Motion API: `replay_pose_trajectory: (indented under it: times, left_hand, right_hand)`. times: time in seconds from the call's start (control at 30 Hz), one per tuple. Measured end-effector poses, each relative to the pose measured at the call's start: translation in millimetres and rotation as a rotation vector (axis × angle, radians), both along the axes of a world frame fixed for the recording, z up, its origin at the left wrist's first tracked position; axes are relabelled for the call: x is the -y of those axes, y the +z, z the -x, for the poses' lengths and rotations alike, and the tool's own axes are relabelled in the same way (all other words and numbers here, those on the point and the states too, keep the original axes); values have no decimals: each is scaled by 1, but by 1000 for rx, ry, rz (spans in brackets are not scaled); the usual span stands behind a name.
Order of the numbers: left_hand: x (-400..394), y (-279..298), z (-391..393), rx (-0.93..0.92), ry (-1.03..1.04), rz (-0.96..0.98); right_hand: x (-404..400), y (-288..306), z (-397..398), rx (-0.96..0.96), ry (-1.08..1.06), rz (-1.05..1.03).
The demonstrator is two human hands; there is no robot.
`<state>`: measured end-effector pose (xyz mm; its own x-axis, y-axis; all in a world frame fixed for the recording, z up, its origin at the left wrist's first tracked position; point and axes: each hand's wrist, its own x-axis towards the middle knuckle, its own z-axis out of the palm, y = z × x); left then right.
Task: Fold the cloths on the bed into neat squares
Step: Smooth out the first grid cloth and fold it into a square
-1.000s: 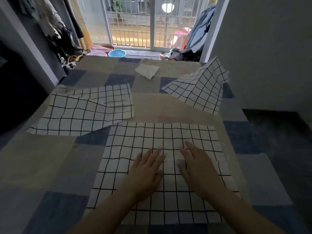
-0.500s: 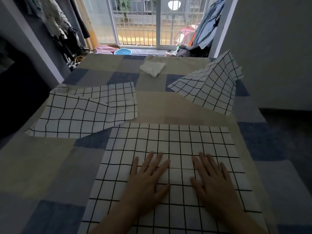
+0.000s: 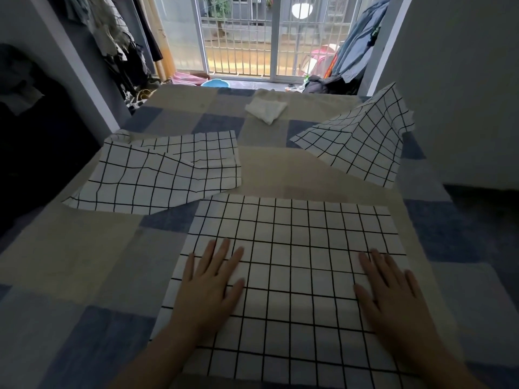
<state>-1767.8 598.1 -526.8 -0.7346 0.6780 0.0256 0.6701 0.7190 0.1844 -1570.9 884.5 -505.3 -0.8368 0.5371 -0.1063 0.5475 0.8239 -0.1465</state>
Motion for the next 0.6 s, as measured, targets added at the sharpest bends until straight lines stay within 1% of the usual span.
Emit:
replay_pose_trajectory:
  times: [0.3,0.37,0.47,0.53,0.6]
  left_hand:
    - [1,0,-1,-1,2,-18]
    - [1,0,-1,-8,-2,-20]
    - [0,-1,-2,-12,0,-13]
    - [-1,-1,-2,-15,3,-11]
    - [-1,-2,-1,-21,1,-5]
  right_hand:
    - [4,3,7,29,-33,2]
    - [16,11,19,-19,-64,-14]
    - [59,16,48,-201,74,-87]
    - [98,9,69,-238,184,-36]
    - [130,-2,87,-237,247,11]
